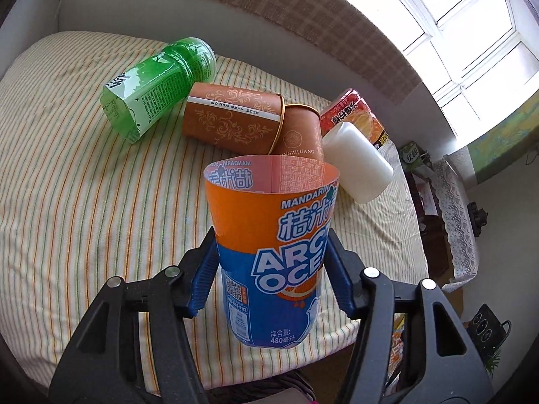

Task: Flip cup upright
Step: 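Lift the cup with the left gripper and rotate it rim-up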

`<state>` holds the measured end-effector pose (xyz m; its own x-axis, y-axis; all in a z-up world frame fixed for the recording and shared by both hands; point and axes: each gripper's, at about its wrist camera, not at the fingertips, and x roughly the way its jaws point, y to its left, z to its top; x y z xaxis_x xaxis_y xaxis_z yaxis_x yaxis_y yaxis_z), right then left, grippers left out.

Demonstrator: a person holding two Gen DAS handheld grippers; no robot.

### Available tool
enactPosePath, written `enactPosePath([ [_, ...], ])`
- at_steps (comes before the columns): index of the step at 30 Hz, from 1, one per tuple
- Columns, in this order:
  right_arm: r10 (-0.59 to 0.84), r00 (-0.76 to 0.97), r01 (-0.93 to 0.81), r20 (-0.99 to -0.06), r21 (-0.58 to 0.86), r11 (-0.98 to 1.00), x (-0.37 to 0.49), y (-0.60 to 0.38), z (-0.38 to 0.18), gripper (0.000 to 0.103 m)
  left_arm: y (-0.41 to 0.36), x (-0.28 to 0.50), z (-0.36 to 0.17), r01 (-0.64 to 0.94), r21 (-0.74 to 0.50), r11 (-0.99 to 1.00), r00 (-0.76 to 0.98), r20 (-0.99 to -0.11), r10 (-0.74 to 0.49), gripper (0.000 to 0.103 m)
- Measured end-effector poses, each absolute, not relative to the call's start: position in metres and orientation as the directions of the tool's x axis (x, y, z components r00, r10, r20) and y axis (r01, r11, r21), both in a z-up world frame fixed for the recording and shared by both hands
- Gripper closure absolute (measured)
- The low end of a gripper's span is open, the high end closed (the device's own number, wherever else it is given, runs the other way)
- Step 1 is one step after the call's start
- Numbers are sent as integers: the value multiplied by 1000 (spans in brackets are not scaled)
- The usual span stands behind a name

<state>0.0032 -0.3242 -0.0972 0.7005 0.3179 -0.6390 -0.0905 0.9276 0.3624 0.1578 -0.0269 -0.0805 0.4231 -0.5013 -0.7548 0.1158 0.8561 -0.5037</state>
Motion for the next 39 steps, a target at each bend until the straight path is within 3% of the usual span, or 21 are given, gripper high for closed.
enactPosePath([
  [3, 315, 705, -90, -636, 361, 928, 2, -324, -95, 33, -30, 150, -73, 134, -479, 867, 458, -746, -483, 42],
  [12, 301, 715, -78, -631, 357, 931, -1, -325, -91, 33, -67, 133, -54, 212, -251, 944, 631, -703, -329, 42],
  [23, 289, 716, -57, -635, 359, 932, -4, -331, -91, 33, -87, 134, -68, 218, -181, 959, 726, -627, -283, 42],
  [39, 295, 720, -59, -628, 368, 928, -4, -330, -88, 33, -97, 120, -78, 257, -129, 958, 735, -618, -280, 42],
])
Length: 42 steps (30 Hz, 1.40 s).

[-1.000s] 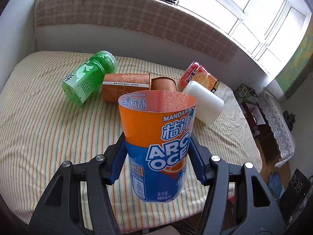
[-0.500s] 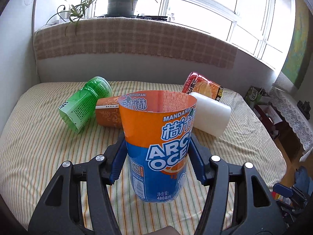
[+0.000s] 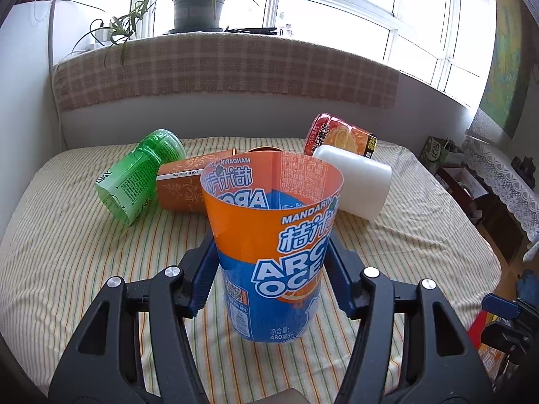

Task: Flip cup upright
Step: 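Lift the cup with the left gripper and rotate it rim-up, then lower the cup base onto the bed and open the left gripper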

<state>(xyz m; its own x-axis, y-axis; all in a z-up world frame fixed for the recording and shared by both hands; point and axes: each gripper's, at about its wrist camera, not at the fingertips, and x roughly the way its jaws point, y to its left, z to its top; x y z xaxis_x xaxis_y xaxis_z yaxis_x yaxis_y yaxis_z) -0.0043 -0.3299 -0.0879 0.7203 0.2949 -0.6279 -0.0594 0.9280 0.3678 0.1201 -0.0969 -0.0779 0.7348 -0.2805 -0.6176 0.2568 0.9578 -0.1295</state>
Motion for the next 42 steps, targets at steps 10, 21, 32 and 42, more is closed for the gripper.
enactPosePath([
  [10, 303, 721, -72, -623, 368, 927, -4, -324, -86, 33, -87, 113, -77, 296, -213, 931, 683, -634, -362, 42],
  [21, 301, 728, -78, -616, 362, 929, -5, -323, -83, 33, -90, 109, -79, 328, -233, 916, 644, -654, -397, 23],
  [32, 306, 725, -102, -617, 343, 934, -1, -315, -81, 33, -76, 91, -80, 309, -272, 911, 625, -664, -410, 20],
  [42, 287, 747, -153, -599, 266, 952, 10, -295, -67, 33, -42, 59, -62, 231, -244, 942, 718, -610, -334, 16],
])
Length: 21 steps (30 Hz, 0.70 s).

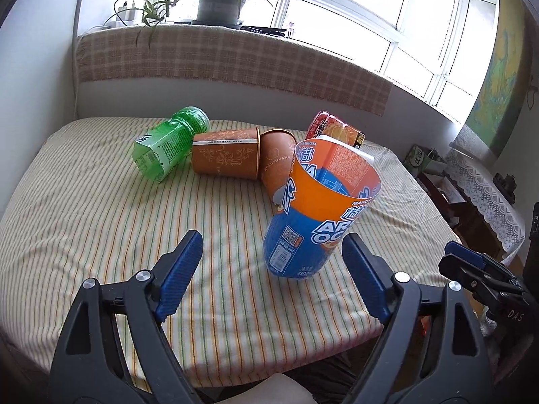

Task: Flip cup upright
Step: 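Lower the cup base onto the bed and open the left gripper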

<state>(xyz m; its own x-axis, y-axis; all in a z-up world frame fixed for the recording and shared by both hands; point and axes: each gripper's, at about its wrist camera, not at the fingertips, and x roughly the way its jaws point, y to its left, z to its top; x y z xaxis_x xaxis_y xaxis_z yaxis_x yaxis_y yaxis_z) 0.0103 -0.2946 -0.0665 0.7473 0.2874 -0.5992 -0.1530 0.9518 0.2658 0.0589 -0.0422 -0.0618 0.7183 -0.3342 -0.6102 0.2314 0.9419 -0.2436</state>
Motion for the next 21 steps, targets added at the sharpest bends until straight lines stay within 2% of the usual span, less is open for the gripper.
enactPosePath([
  [4, 275, 763, -165, -585, 234, 958, 15, -286, -60, 33, -30, 43, -47, 189, -216, 958, 778, -563, -280, 16],
  [8, 232, 792, -156, -565, 180, 971, 17, -277, -53, 33, -25, 25, -29, 135, -148, 980, 849, -492, -192, 6],
  [9, 221, 799, -153, -559, 166, 974, 17, -275, -50, 32, -25, 21, -25, 126, -138, 982, 863, -474, -177, 2],
  [11, 207, 811, -146, -547, 154, 977, 17, -274, -47, 25, -23, 14, -18, 106, -120, 987, 885, -442, -148, 1],
  [21, 92, 863, -69, -497, 65, 996, 14, -271, -36, 20, -25, 7, -12, 46, -70, 996, 899, -432, -72, 1],
])
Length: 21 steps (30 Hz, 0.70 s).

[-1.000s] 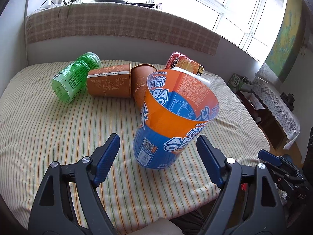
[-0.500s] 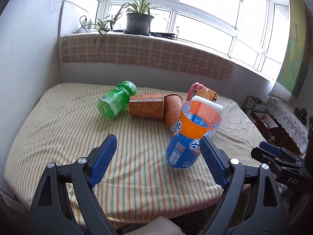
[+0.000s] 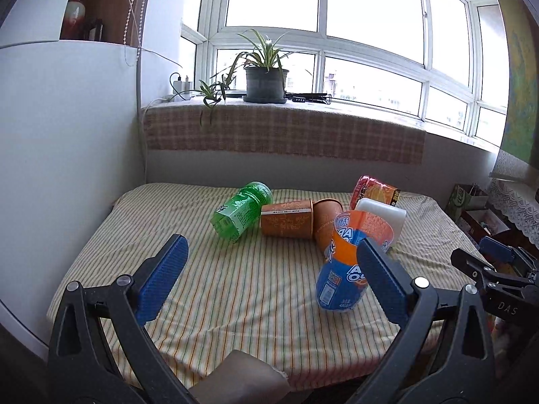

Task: Flip cup upright

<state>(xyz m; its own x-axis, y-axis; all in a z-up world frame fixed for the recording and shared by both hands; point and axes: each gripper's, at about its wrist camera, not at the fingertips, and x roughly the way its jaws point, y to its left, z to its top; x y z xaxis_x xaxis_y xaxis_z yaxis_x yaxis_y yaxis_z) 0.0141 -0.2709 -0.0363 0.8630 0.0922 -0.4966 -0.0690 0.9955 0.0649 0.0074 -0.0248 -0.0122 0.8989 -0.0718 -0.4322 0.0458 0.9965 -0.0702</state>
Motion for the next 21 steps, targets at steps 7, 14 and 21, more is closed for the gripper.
enactPosePath([
  [7, 41, 880, -37, -473, 17, 999, 10, -269, -31, 20, -23, 8, -14, 20, -72, 997, 899, -436, -50, 0],
  [14, 40, 876, -30, -481, 28, 999, 10, -271, -33, 20, -22, 4, -11, 13, -72, 997, 903, -427, -43, 0],
  [21, 43, 874, -38, -484, 20, 999, 9, -267, -32, 20, -20, 5, -9, 4, -70, 998, 907, -420, -33, 0],
])
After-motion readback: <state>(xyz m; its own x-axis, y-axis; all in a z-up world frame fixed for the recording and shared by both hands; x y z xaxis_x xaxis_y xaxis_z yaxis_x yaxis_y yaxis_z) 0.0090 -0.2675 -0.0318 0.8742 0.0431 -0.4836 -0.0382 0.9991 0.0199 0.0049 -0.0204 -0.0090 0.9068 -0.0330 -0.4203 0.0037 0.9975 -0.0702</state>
